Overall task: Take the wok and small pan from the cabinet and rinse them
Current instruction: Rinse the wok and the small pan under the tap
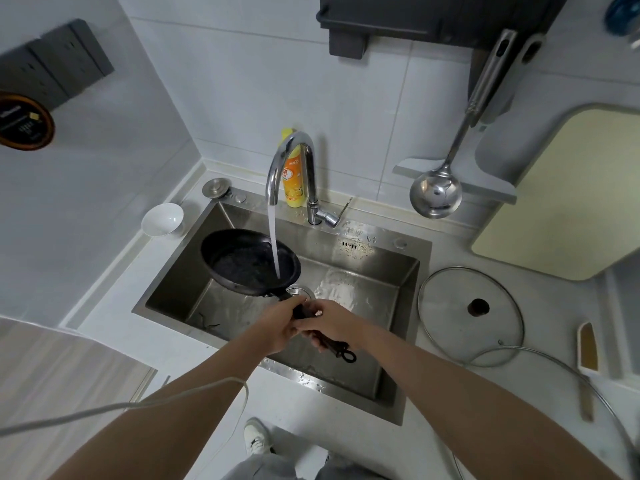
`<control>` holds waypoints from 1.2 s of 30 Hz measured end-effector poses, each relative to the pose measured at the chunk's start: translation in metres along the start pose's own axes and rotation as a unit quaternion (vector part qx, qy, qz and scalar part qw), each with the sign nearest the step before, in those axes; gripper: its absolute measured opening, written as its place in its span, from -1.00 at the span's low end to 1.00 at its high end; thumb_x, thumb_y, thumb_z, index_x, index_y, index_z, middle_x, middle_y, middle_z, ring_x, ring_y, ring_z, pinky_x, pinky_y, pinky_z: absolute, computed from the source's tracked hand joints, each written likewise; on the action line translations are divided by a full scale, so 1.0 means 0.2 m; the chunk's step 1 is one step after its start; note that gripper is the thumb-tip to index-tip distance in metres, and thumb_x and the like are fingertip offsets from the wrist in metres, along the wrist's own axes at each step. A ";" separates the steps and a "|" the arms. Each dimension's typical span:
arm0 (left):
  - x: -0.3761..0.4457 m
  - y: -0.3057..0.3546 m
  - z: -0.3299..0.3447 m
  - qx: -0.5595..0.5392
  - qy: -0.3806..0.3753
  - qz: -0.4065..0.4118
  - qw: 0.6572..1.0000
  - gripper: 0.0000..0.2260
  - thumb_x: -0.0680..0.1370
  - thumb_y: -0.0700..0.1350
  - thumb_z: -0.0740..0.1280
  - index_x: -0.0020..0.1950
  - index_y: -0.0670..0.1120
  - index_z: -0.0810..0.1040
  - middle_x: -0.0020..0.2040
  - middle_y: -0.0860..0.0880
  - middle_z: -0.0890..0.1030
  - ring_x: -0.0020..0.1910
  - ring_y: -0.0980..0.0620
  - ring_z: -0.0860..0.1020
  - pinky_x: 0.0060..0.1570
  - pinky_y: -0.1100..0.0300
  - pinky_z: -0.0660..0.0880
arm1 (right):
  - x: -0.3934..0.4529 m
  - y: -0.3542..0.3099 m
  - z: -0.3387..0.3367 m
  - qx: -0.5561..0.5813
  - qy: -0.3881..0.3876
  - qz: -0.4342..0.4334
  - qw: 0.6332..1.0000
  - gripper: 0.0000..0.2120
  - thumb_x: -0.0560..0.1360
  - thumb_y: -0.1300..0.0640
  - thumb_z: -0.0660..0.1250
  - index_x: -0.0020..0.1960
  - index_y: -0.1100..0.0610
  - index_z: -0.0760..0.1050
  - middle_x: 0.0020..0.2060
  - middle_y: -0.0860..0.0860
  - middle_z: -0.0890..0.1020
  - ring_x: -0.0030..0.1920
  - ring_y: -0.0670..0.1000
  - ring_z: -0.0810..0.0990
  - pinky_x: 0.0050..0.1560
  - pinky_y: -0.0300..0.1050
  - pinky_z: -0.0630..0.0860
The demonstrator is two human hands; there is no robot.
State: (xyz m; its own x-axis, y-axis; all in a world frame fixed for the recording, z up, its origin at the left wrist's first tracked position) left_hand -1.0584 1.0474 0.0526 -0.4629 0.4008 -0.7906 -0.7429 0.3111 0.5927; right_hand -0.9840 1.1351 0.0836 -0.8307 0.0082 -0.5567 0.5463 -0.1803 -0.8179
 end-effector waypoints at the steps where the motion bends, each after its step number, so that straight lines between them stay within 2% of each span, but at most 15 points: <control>1: 0.00 0.02 -0.02 0.001 0.014 0.008 1.000 -0.82 0.58 -0.11 0.35 0.04 -0.23 0.60 -0.14 -0.15 0.65 -0.35 -0.02 0.57 -0.45 0.20 0.43 | 0.02 0.00 0.02 0.021 -0.011 0.015 1.000 -0.89 0.53 0.21 0.41 -0.04 0.19 0.49 -0.31 0.09 0.57 -0.45 0.00 0.49 -0.46 -0.16 0.49; 7: 0.01 0.07 -0.10 0.011 0.074 0.008 0.997 -0.83 0.57 -0.11 0.39 -0.04 -0.23 0.58 -0.27 -0.14 0.60 -0.37 -0.07 0.52 -0.50 0.20 0.43 | 0.09 -0.05 0.10 0.108 -0.069 0.103 0.986 -0.92 0.61 0.19 0.27 -0.01 0.21 0.47 -0.28 0.12 0.59 -0.46 -0.05 0.51 -0.46 -0.22 0.48; 10: 0.02 0.08 -0.15 -0.019 0.108 -0.017 0.994 -0.83 0.53 -0.14 0.39 0.03 -0.23 0.57 -0.16 -0.20 0.61 -0.22 -0.16 0.58 -0.15 -0.01 0.57 | 0.15 -0.08 0.11 0.096 -0.101 0.127 0.982 -0.79 0.59 0.07 0.31 0.08 0.22 0.50 -0.20 0.10 0.66 -0.33 -0.03 0.60 -0.36 -0.21 0.51; 12: 0.00 0.11 -0.19 -0.034 0.129 -0.035 0.990 -0.90 0.51 -0.18 0.37 -0.01 -0.17 0.55 -0.17 -0.15 0.61 -0.20 -0.10 0.60 -0.11 0.00 0.59 | 0.18 -0.11 0.06 0.029 -0.109 0.126 0.986 -0.69 0.54 -0.03 0.35 0.11 0.21 0.55 -0.11 0.11 0.67 -0.29 -0.01 0.60 -0.31 -0.19 0.51; 14: 0.00 0.15 -0.23 -0.048 0.142 -0.050 0.987 -0.87 0.50 -0.21 0.37 0.02 -0.14 0.49 -0.23 -0.09 0.57 -0.29 -0.02 0.57 -0.33 0.12 0.58 | 0.22 -0.17 -0.07 -0.025 -0.063 0.111 0.992 -0.65 0.56 0.00 0.34 0.12 0.29 0.57 -0.13 0.14 0.67 -0.33 0.02 0.59 -0.33 -0.17 0.55; 17: -0.02 0.21 -0.31 -0.038 0.177 -0.051 0.982 -0.87 0.50 -0.27 0.34 0.00 -0.16 0.44 -0.24 -0.09 0.51 -0.32 0.01 0.52 -0.49 0.20 0.53 | 0.33 -0.27 -0.41 -0.023 0.107 0.037 0.993 -0.70 0.59 0.07 0.30 0.11 0.33 0.52 -0.02 0.28 0.63 -0.17 0.12 0.63 -0.11 -0.03 0.65; 19: -0.04 0.27 -0.32 -0.022 0.186 -0.048 0.981 -0.83 0.52 -0.30 0.31 0.08 -0.18 0.42 -0.22 -0.12 0.50 -0.31 -0.01 0.51 -0.56 0.24 0.53 | 0.41 -0.34 -0.62 -0.062 0.212 -0.010 0.975 -0.76 0.60 0.09 0.27 0.01 0.30 0.50 -0.06 0.28 0.54 -0.15 0.12 0.54 -0.08 0.02 0.57; 21: -0.07 0.33 -0.32 -0.017 0.178 -0.050 0.983 -0.79 0.53 -0.32 0.27 0.15 -0.19 0.43 -0.24 -0.13 0.53 -0.33 -0.02 0.54 -0.58 0.24 0.53 | 0.48 -0.40 -0.75 -0.089 0.287 -0.018 0.954 -0.69 0.58 0.05 0.27 0.17 0.27 0.48 0.01 0.21 0.52 -0.08 0.11 0.51 -0.02 0.12 0.53; 23: -0.09 0.38 -0.31 -0.003 0.166 -0.065 0.984 -0.89 0.54 -0.32 0.25 0.03 -0.19 0.46 -0.36 -0.09 0.56 -0.43 0.01 0.55 -0.54 0.29 0.52 | 0.54 -0.42 -0.84 -0.054 0.331 0.005 0.942 -0.39 0.51 -0.04 0.32 0.46 0.22 0.29 0.17 0.18 0.52 0.07 0.15 0.55 0.00 0.05 0.51; 25: -0.09 0.43 -0.31 0.007 0.164 -0.088 0.983 -0.92 0.52 -0.31 0.25 -0.12 -0.15 0.44 -0.34 -0.07 0.50 -0.40 0.01 0.50 -0.47 0.29 0.49 | 0.61 -0.42 -0.90 -0.030 0.343 0.005 0.939 -0.22 0.47 -0.06 0.36 0.56 0.17 0.12 0.32 0.18 0.45 0.18 0.18 0.55 0.01 -0.02 0.48; 27: -0.08 0.44 -0.32 0.006 0.164 -0.108 0.980 -0.91 0.48 -0.30 0.26 -0.17 -0.13 0.42 -0.29 -0.08 0.45 -0.36 0.00 0.45 -0.43 0.29 0.48 | 0.67 -0.41 -0.92 -0.016 0.340 0.000 0.940 -0.16 0.40 -0.05 0.37 0.57 0.13 0.09 0.34 0.14 0.42 0.22 0.17 0.52 0.16 0.03 0.50; 29: -0.07 0.43 -0.33 0.002 0.162 -0.122 0.979 -0.92 0.47 -0.29 0.26 -0.14 -0.12 0.41 -0.26 -0.10 0.43 -0.34 -0.01 0.43 -0.39 0.26 0.46 | 0.71 -0.41 -0.91 -0.003 0.330 0.006 0.944 -0.22 0.33 -0.05 0.35 0.49 0.12 0.22 0.19 0.10 0.48 0.08 0.10 0.53 0.04 -0.06 0.48; 31: -0.05 0.41 -0.33 -0.006 0.151 -0.123 0.981 -0.92 0.48 -0.28 0.26 -0.07 -0.13 0.42 -0.23 -0.11 0.43 -0.31 -0.02 0.43 -0.32 0.20 0.46 | 0.73 -0.43 -0.89 -0.002 0.324 0.001 0.946 -0.35 0.42 0.04 0.37 0.45 0.12 0.25 0.11 0.04 0.51 0.00 0.05 0.51 -0.07 -0.11 0.45; 33: -0.04 0.40 -0.33 -0.008 0.142 -0.124 0.982 -0.89 0.49 -0.27 0.26 -0.01 -0.14 0.43 -0.18 -0.13 0.44 -0.27 -0.04 0.45 -0.27 0.16 0.46 | 0.77 -0.43 -0.86 -0.001 0.309 0.007 0.951 -0.22 0.46 0.17 0.31 0.59 0.00 0.03 0.25 -0.08 0.41 0.18 0.07 0.50 0.11 -0.06 0.50; 36: -0.04 0.39 -0.33 -0.020 0.146 -0.130 0.980 -0.89 0.49 -0.27 0.27 -0.01 -0.15 0.45 -0.17 -0.13 0.48 -0.24 -0.05 0.48 -0.18 0.18 0.45 | 1.07 -0.26 -1.01 -0.021 0.275 -0.008 0.961 0.04 0.26 0.18 0.26 0.54 -0.22 -0.28 0.47 -0.09 0.35 0.39 0.08 0.44 0.26 0.01 0.50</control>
State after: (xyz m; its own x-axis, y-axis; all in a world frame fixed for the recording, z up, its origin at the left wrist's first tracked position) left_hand -1.1442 1.0123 0.0957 -0.3694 0.0462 -0.9281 -0.8703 0.3329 0.3630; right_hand -1.1694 1.3447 -0.0219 -0.6639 0.5310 -0.5266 0.5465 -0.1362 -0.8263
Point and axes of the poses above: each hand's wrist, its own x-axis towards the middle knuckle, its own z-axis out of the palm, y = z × x, the point moved 6 cm from there along x, towards the middle knuckle
